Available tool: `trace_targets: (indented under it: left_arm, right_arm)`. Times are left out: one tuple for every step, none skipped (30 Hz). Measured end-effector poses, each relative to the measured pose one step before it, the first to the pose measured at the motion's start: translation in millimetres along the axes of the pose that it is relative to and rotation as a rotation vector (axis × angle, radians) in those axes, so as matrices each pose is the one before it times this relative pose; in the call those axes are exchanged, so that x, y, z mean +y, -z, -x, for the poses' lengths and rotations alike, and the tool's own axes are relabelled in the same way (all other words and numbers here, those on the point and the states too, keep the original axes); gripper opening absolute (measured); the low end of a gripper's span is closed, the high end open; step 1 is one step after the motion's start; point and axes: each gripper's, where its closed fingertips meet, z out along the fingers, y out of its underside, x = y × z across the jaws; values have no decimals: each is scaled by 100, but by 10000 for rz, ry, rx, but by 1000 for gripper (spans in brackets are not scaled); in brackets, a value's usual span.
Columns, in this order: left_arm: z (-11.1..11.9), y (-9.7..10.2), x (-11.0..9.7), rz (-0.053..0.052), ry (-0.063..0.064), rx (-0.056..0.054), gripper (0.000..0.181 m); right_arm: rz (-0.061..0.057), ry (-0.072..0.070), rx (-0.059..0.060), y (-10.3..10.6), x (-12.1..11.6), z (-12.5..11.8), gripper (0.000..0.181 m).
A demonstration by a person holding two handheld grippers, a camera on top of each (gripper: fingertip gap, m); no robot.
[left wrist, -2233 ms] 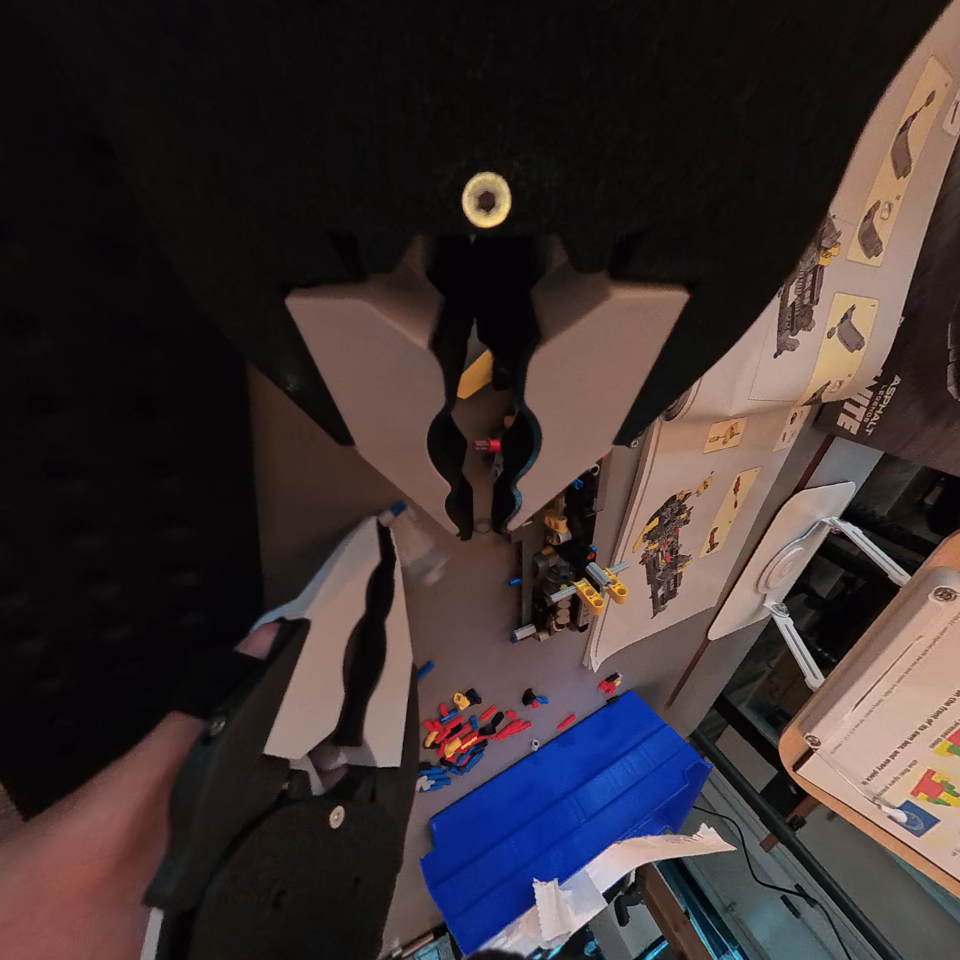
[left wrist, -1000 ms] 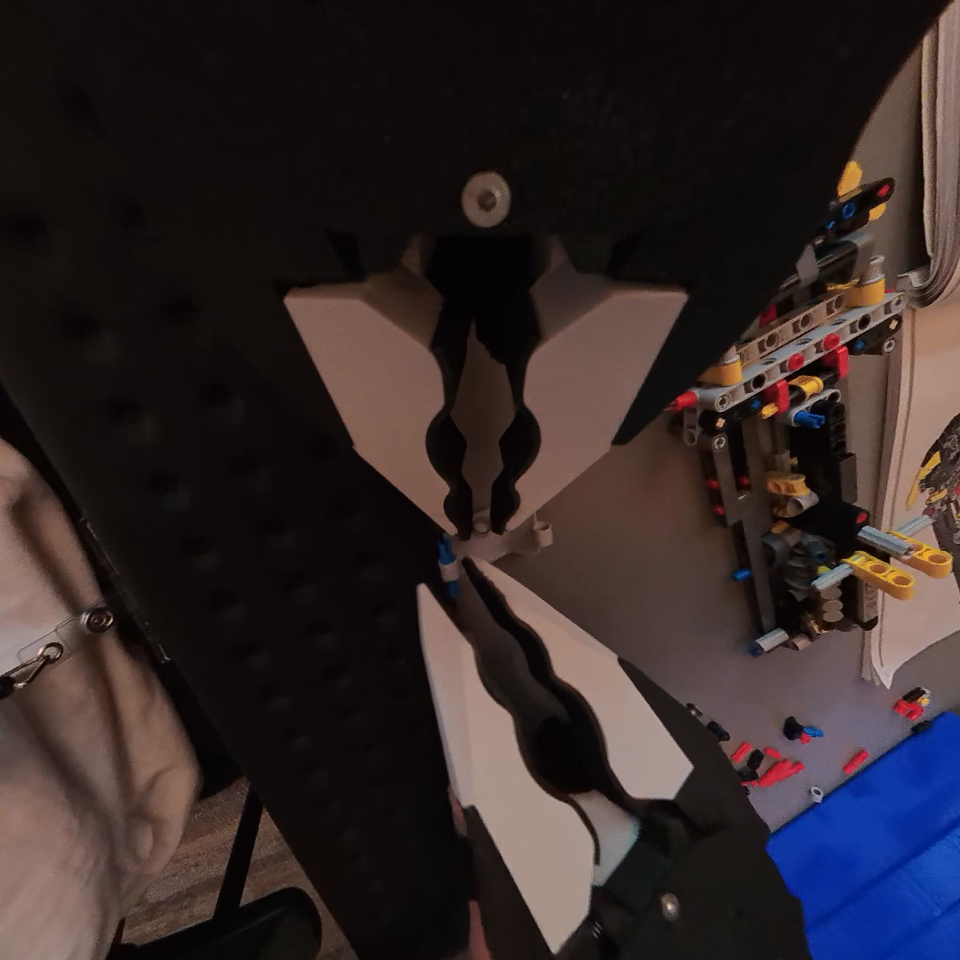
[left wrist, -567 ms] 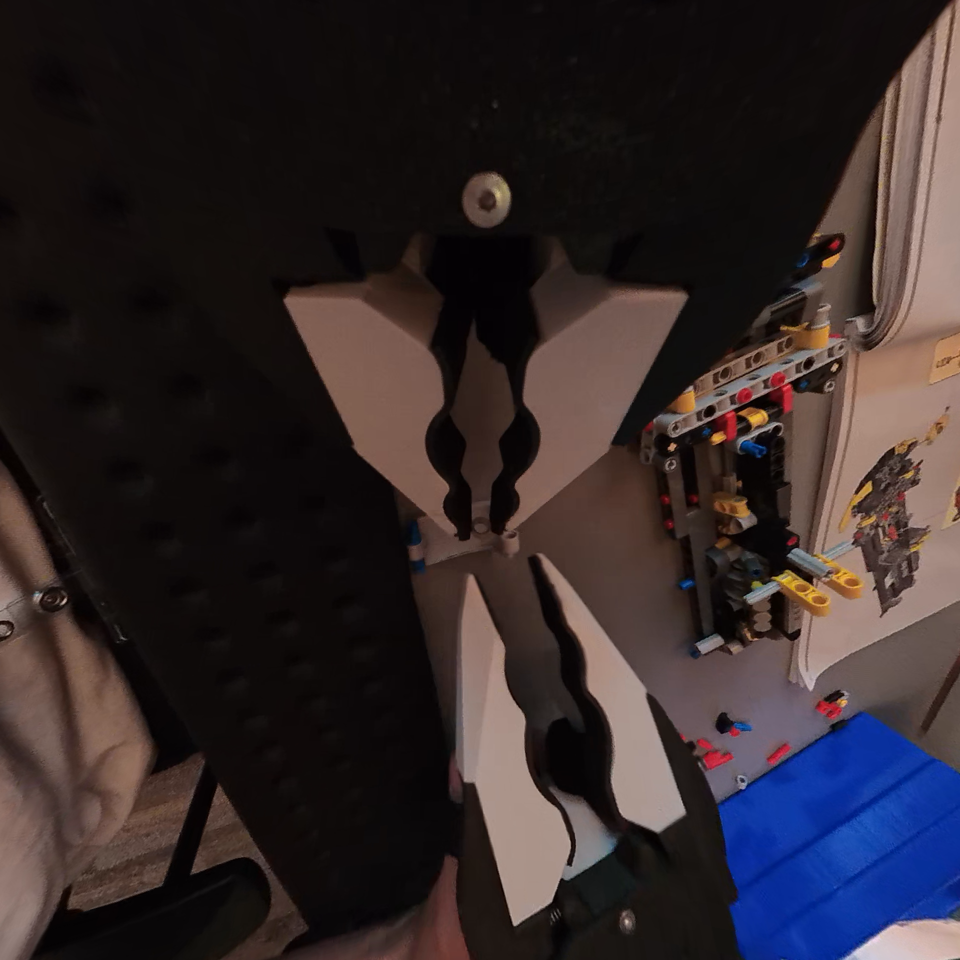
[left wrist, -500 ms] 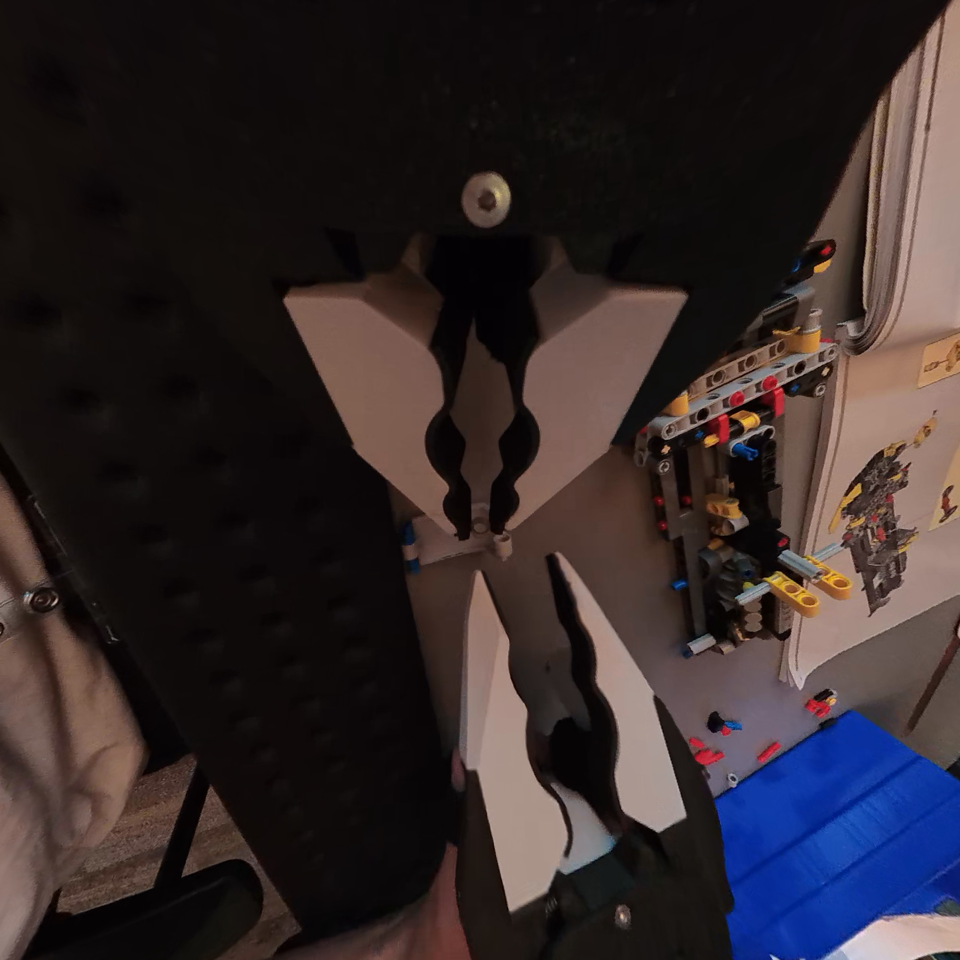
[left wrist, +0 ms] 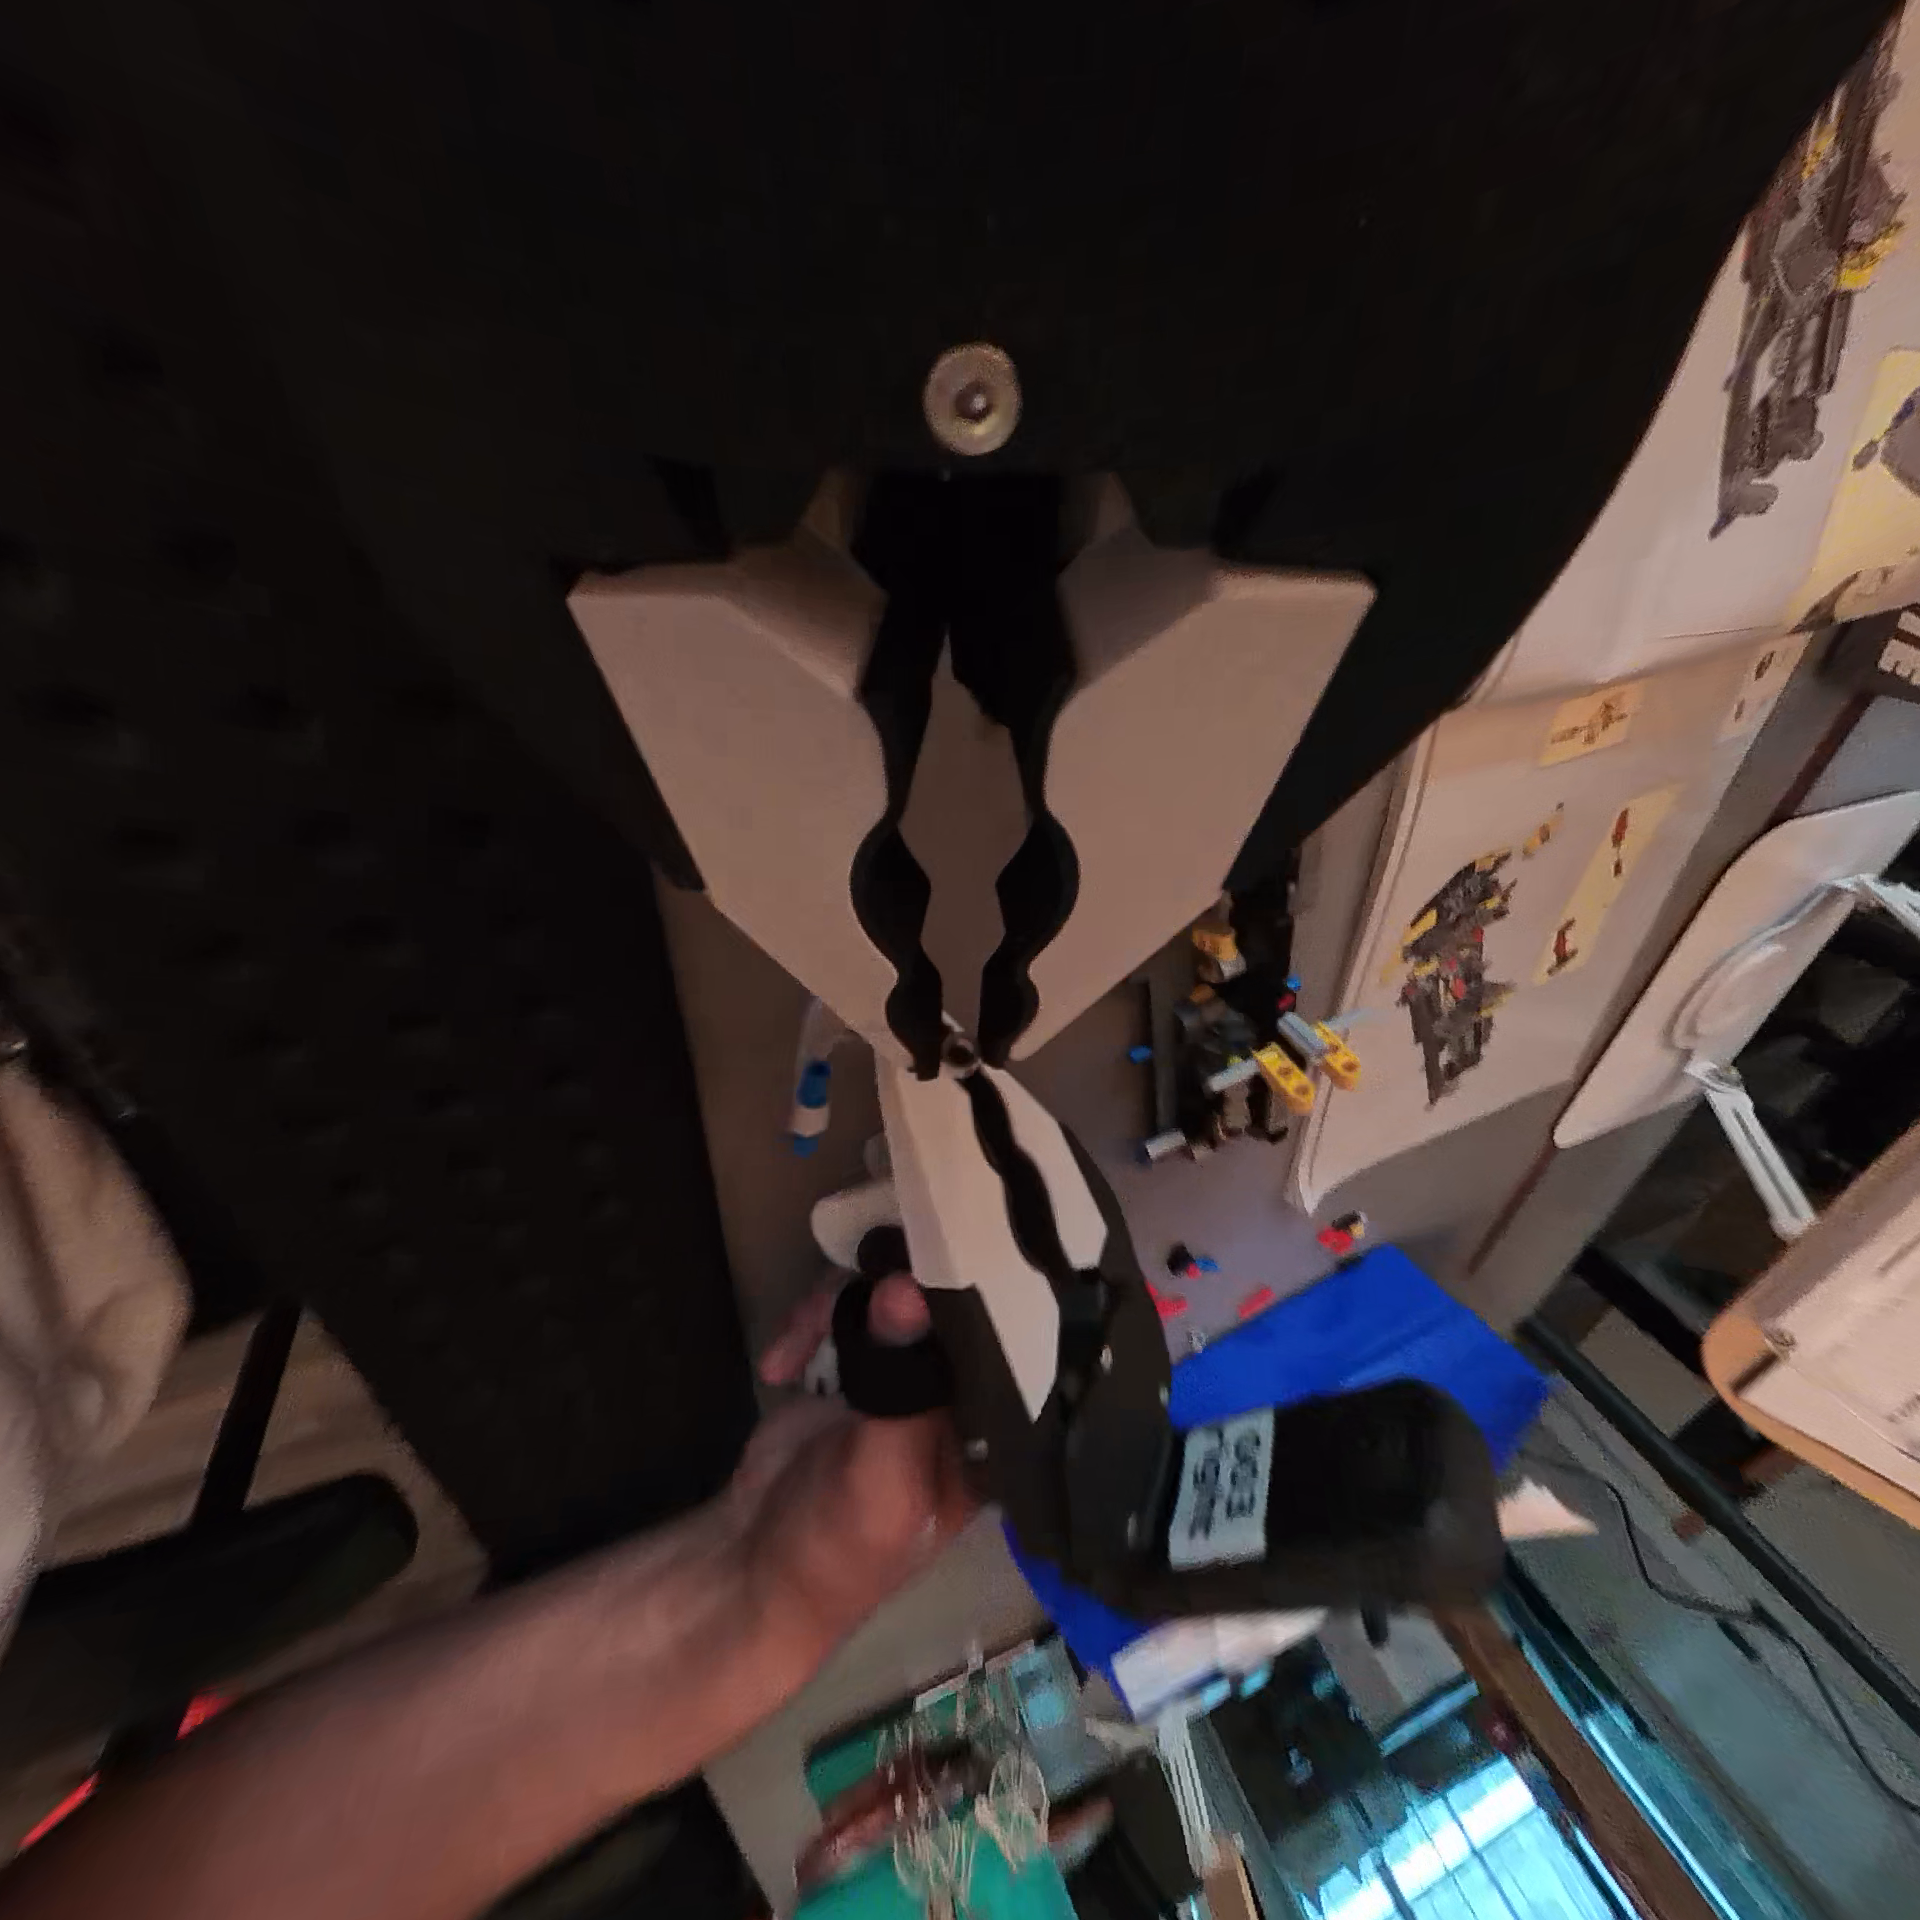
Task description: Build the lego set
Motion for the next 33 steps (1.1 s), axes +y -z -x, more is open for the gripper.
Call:
trace_targets:
  left_arm:
    - [-175, 359, -611, -307, 11, 109, 6]
    - [-333, 350, -667, -341, 52, 205, 6]
    - [-347, 265, -626, -327, 131, 231, 6]
    - [-315, 152, -463, -249, 168, 231, 6]
    - [-171, 70, -342, -197, 116, 142, 6]
    - [27, 4, -220, -149, 37, 0, 6]
    - [33, -17, -116, -89, 20, -12, 6]
    - [-89, -32, -69, -74, 100, 85, 6]
    - [-57, -17, -113, -116, 129, 68, 6]
    - [79, 31, -167, -131, 71, -28, 6]
    - [20, 36, -108, -88, 82, 21, 6]
    - [20, 25, -74, -73, 129, 49, 6]
    - [46, 4, -10, -43, 82, 23, 6]
    - [-84, -4, 28, -13, 38, 82, 6]
    - [-133, -43, 15, -14, 47, 98, 6]
    - [-89, -69, 27, -24, 44, 63, 6]
    - [-93, -53, 33, -22, 21, 79, 6]
    - [52, -1, -42, -45, 48, -8, 6]
    - [77, 24, 49, 6, 24, -13, 6]
    - [79, 45, -61, -55, 28, -26, 6]
    - [54, 74, -164, -106, 83, 2, 6]
    - [82, 66, -133, -94, 109, 1, 6]
    - [126, 61, -87, -62, 74, -27, 6]
    - [122, 26, -32, -33, 41, -36, 6]
    - [146, 26, -37, -32, 17, -67, 6]
    - [-17, 46, -124, -85, 62, 36, 6]
    - [-155, -7, -44, -47, 125, 131, 6]
    - [-127, -48, 107, 32, 65, 95, 6]
    - [-101, -67, 118, 55, -17, 41, 6]
    - [-58, -65, 126, 68, -17, 15, 6]
    - [-11, -13, 58, 20, 21, 7, 6]
    - [46, 10, 21, 11, 15, -15, 6]
    - [88, 25, 53, 26, 1, -33, 6]
  right_arm:
    - [13, -601, -281, 220, -95, 118, 6]
    - [23, -490, -151, 212, -88, -71, 6]
    - [-62, -303, -337, 175, -209, 284, 6]
    - [-26, -311, -389, 114, -157, 364, 6]
    - [-54, -215, -200, 60, -213, 109, 6]
    - [-63, -86, -243, -6, -208, 247, 6]
    - [1, -138, -422, -129, -119, 535, 6]
    - [59, -132, -263, -195, 4, 329, 6]
    - [178, -14, -2, -271, 199, 7, 6]
    - [260, 109, 82, -291, 339, -40, 6]
    - [79, 103, 27, -223, 76, 85, 6]
    - [-61, -45, -158, -122, -132, 332, 6]
    - [-19, -101, -71, -56, -85, 166, 6]
    - [-75, 0, 57, 9, -153, -38, 6]
    - [-31, 55, -4, 28, -71, 44, 6]
    - [-12, 65, -183, -12, -25, 309, 6]
    - [-60, 13, -147, 38, -84, 225, 6]
    - [23, 6, 41, 59, 36, -58, 6]
    - [27, 69, 86, 58, 17, -85, 6]
    - [-61, 96, -12, 67, -117, 113, 6]
    - [-27, 11, -21, 70, -73, 98, 6]
    - [11, 22, 17, 13, -19, 33, 6]
    - [39, 88, 52, -34, 23, 1, 6]
    - [50, 79, -26, -99, 74, 105, 6]
    - [45, 26, -15, -121, 70, 53, 5]
    - [-27, -3, -9, -91, -28, 14, 5]
    - [-58, -45, -75, -66, -90, 69, 6]
    - [-12, -31, -22, -43, -16, -9, 5]
    - [-1, 10, 9, -26, 13, -42, 6]
    - [-10, -7, -51, 3, 8, 29, 6]
    - [-23, -10, -25, 23, 2, -18, 6]
    - [-10, -6, -5, 38, 29, -22, 6]
    - [-22, 6, -81, 29, 3, 118, 5]
